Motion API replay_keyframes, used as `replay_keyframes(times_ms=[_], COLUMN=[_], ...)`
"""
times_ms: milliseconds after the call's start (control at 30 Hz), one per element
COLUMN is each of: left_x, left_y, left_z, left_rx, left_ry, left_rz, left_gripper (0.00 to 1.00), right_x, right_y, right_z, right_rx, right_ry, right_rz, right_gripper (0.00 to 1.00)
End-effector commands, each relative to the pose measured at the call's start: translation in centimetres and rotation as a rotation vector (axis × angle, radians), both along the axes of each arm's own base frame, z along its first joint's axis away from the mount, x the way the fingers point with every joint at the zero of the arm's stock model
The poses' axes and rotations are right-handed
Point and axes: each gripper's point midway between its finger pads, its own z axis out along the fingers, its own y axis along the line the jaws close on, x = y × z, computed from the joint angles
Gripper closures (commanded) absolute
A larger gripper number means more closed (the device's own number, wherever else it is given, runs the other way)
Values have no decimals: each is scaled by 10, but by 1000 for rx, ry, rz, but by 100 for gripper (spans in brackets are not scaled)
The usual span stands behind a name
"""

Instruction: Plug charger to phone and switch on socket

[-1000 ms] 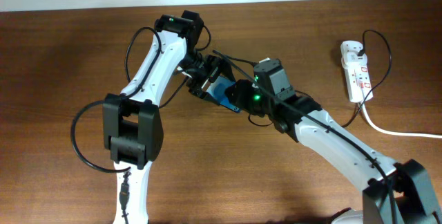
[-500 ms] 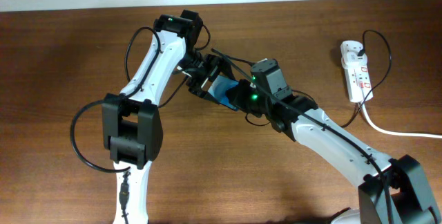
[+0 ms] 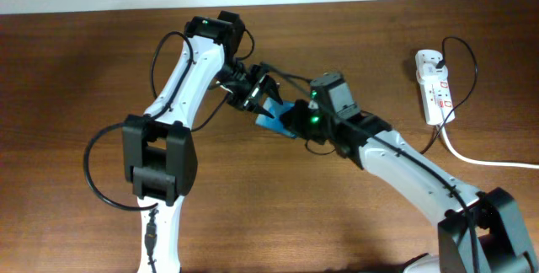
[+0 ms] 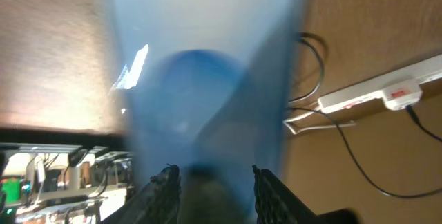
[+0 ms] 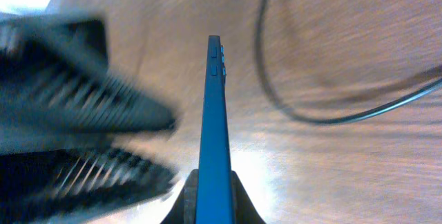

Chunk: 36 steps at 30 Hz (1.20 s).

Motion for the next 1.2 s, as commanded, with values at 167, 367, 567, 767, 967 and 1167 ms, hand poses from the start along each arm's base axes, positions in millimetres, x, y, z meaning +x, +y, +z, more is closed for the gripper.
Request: replay_keyframes(times_ms=[167, 367, 567, 767, 967, 1167], left_x=[52, 83, 83, 52, 41, 49], left_y=[-6, 10, 10, 29, 72, 35], left_z=[53, 143, 142, 137, 142, 144], left_rx=[-481, -963, -969, -949, -881, -947], left_ry=[-540, -850, -946, -986, -1108, -1149], left_rz=[-234, -242, -287, -269, -248, -336], left_gripper=[57, 48, 51, 53, 50, 50], right_x=[28, 60, 82, 86, 82, 83], right_y=[-52, -58, -82, -74, -73, -44], right_z=[60, 115, 151, 189, 176, 186], right_rx=[37, 198, 265, 306, 300, 437], right_ry=[-161, -311, -395, -451, -388, -356], right_rz=[-105, -265, -387, -349, -348, -362], right_gripper=[96, 96, 96, 96, 96, 96])
